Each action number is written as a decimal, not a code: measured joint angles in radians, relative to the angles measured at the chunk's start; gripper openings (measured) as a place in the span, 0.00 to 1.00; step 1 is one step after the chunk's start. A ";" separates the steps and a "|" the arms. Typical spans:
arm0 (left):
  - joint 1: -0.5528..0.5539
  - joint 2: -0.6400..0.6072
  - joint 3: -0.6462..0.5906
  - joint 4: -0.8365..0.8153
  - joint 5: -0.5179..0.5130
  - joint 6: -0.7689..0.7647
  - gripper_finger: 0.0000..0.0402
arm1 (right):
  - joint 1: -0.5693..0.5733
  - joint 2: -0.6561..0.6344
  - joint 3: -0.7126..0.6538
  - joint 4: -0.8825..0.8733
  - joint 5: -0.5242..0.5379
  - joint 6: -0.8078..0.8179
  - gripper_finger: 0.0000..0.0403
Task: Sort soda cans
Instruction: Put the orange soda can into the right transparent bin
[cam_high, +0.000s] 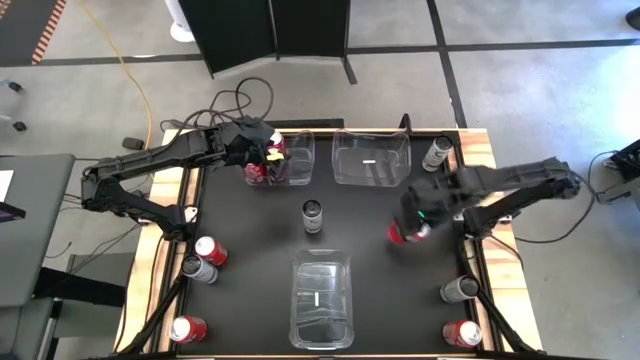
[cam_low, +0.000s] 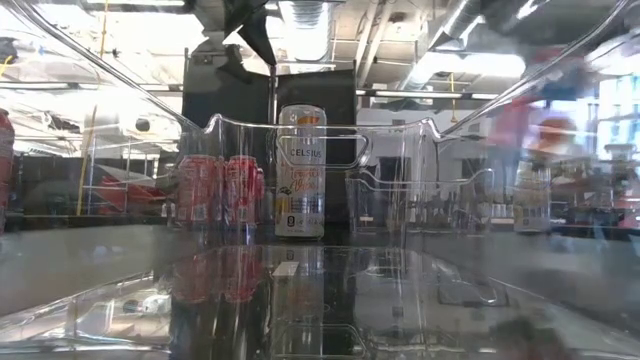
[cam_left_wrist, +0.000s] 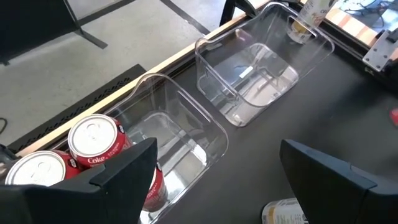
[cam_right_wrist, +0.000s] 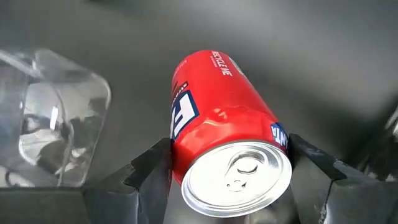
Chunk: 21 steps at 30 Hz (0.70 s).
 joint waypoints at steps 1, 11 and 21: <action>0.000 0.000 0.000 -0.006 0.001 0.004 0.84 | -0.038 0.029 0.030 -0.005 0.003 -0.060 0.64; 0.000 0.000 0.000 -0.148 0.031 0.008 0.84 | -0.345 0.325 0.381 -0.015 0.024 -0.567 0.64; 0.000 0.000 0.000 -0.183 0.035 -0.020 0.84 | -0.547 0.576 0.684 -0.017 0.109 -0.871 0.64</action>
